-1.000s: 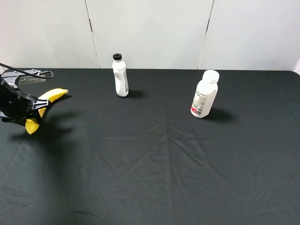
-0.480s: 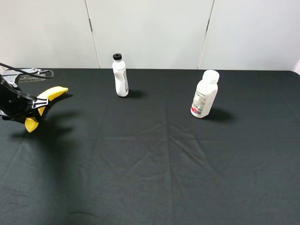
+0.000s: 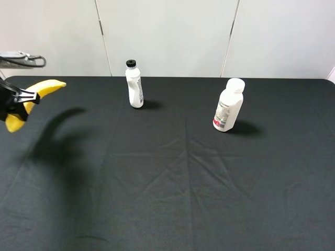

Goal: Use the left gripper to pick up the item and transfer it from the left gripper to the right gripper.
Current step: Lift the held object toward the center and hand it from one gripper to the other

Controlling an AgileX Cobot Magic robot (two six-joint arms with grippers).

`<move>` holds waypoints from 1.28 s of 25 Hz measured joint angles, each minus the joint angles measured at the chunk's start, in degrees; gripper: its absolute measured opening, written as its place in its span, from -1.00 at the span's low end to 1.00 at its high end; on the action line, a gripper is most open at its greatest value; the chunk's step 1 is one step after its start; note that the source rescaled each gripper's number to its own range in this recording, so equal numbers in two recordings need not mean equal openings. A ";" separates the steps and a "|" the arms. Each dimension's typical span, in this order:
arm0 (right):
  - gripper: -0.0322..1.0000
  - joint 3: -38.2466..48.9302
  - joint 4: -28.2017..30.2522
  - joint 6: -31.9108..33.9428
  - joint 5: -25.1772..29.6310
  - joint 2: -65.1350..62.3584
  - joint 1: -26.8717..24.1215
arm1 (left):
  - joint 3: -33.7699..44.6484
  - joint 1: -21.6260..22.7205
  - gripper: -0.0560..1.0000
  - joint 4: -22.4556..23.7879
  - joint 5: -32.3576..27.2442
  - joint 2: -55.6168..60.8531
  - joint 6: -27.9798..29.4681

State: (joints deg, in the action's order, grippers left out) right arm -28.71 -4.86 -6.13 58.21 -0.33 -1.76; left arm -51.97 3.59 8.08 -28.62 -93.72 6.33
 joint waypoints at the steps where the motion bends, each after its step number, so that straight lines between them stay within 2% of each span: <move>1: 1.00 0.00 0.00 0.00 0.00 0.00 0.00 | 0.00 0.00 -0.88 0.12 -2.99 2.59 -0.72; 10: 1.00 0.00 0.00 0.00 0.00 0.00 0.00 | 0.00 -0.06 -0.88 -0.70 -12.59 13.02 -4.96; 14: 1.00 0.00 0.70 0.00 0.00 0.00 0.00 | 0.00 -2.80 -0.88 -1.50 -15.24 16.85 -7.77; 18: 1.00 0.00 1.13 0.00 0.00 0.00 0.00 | 0.00 -8.88 -0.88 -1.69 -18.08 17.81 -11.02; 19: 1.00 0.00 1.34 0.00 0.00 0.00 0.00 | 0.00 -12.40 -0.88 -1.73 -18.89 17.83 -12.41; 25: 1.00 0.00 2.17 0.00 0.00 0.00 0.00 | 0.00 -23.01 -0.88 -1.84 -19.76 17.83 -15.26; 32: 1.00 0.00 2.42 0.00 0.05 0.00 0.00 | 0.00 -31.15 -0.88 -2.07 -19.76 17.83 -15.87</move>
State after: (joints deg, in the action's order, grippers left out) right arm -28.71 -2.43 -6.13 58.26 -0.33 -1.76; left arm -51.97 -27.56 6.01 -48.38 -75.89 -9.54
